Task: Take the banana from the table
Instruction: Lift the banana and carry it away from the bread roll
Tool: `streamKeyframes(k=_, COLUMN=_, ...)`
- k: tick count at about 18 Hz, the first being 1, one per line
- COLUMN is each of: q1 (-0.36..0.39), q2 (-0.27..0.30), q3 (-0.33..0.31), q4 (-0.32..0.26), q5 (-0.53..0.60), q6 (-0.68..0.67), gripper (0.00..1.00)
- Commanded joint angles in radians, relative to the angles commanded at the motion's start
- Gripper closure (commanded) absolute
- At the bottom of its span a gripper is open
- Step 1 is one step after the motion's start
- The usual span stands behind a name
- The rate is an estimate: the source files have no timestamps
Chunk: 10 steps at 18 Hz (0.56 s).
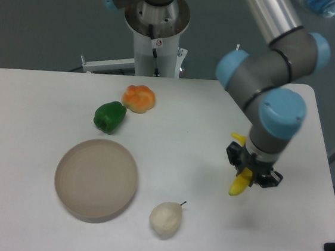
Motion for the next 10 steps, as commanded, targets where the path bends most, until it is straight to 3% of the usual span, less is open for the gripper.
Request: streamKeyframes(k=10, q1=0.009, q2=0.001, q3=-0.009, q4=0.006, q5=-0.006, q6=0.039, gripper=1.00)
